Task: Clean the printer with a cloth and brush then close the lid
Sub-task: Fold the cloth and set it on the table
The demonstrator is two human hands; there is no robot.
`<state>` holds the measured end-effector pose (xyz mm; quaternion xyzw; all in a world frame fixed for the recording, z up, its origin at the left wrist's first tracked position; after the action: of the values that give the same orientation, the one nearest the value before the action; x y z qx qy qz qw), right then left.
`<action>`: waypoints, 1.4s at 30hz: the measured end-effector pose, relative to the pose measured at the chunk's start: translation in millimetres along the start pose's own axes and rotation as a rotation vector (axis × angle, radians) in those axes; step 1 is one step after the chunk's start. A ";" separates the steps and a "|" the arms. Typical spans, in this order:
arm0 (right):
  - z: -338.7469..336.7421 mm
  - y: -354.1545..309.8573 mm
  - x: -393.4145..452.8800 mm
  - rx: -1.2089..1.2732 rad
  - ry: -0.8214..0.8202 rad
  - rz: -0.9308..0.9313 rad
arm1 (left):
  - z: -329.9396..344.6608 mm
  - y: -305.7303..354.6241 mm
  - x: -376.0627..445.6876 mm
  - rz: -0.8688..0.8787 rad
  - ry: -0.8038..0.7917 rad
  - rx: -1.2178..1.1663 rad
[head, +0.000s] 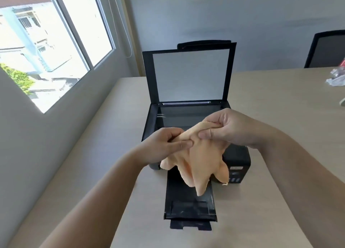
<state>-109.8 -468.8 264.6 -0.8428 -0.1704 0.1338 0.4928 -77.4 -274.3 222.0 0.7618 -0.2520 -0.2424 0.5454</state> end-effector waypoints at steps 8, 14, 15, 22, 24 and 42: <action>15.4 -5.0 42.8 -0.061 -0.099 -0.030 | -36.3 -7.9 -40.3 -0.076 0.116 0.092; 49.4 -7.9 74.7 -0.039 -0.372 0.087 | -62.5 -16.4 -78.1 -0.176 0.274 0.234; 60.2 -7.1 79.4 -0.010 -0.441 0.116 | -66.9 -19.4 -84.4 -0.204 0.303 0.305; 181.3 6.5 93.7 0.005 -0.731 0.269 | -74.7 -91.9 -139.5 -0.499 0.190 0.710; 196.4 11.6 103.5 0.055 -0.682 0.286 | -76.6 -115.2 -153.1 -0.586 0.194 0.579; 222.4 -22.6 222.5 -0.518 -0.537 0.153 | -186.2 -176.0 -220.1 -0.651 0.372 0.422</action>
<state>0.7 -190.6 165.1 -0.8845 -0.2582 0.3389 0.1899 -102.6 49.3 128.7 0.9271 0.0598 -0.2036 0.3089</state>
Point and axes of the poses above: each hand's wrist, its own x-axis towards the middle knuckle, its own z-axis out of the palm, y = z × x, the point moved 3 cm from there along x, towards the middle knuckle, and after that the axes turned 10 degrees about -x, right-handed, at the moved point
